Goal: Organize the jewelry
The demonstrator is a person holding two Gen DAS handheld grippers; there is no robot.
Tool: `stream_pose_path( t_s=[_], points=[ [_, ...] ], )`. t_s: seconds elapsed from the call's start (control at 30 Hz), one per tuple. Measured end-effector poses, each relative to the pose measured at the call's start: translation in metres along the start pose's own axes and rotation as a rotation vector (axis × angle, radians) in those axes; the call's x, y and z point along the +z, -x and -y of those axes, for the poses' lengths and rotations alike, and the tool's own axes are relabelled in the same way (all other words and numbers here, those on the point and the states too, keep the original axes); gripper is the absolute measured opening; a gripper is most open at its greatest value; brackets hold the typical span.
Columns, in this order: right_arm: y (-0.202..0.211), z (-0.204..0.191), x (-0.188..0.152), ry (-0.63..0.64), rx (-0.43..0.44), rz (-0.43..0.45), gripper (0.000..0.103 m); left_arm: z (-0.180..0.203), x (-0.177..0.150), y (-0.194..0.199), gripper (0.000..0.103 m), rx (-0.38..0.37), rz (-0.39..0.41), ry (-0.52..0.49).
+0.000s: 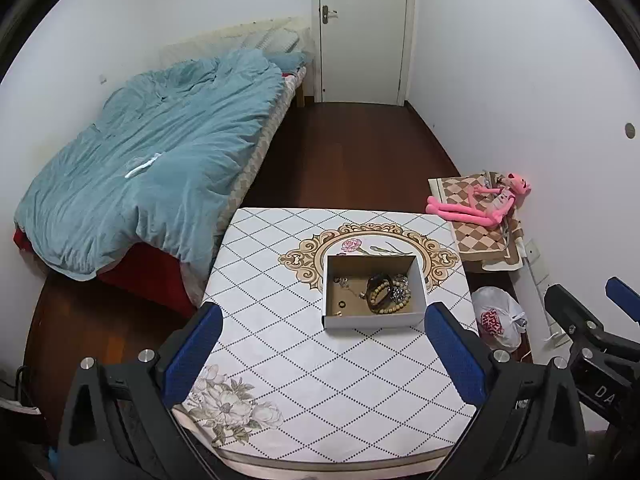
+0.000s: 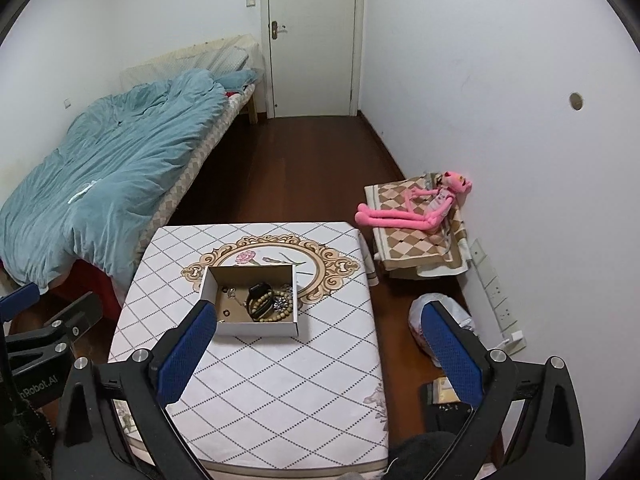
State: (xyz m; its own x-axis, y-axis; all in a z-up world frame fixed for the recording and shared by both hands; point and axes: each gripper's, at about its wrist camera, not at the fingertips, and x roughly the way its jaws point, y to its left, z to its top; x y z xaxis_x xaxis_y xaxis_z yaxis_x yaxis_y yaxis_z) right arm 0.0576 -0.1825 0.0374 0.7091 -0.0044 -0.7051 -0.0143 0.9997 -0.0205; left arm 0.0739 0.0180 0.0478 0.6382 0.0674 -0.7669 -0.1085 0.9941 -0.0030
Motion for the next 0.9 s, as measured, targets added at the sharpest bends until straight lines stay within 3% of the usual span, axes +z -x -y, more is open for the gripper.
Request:
stream_pose_path(
  t_s=[0.43, 0.9],
  points=[
    [-0.067, -0.009, 0.026, 0.036, -0.011, -0.094, 0.103, -0.001, 0.019, -0.050, 0.103, 0.030, -0.071, 0.009],
    [-0.083, -0.012, 0.021, 0.041, -0.011, -0.132, 0.103, -0.001, 0.018, -0.062, 0.103, 0.039, -0.103, 0.003]
  ],
)
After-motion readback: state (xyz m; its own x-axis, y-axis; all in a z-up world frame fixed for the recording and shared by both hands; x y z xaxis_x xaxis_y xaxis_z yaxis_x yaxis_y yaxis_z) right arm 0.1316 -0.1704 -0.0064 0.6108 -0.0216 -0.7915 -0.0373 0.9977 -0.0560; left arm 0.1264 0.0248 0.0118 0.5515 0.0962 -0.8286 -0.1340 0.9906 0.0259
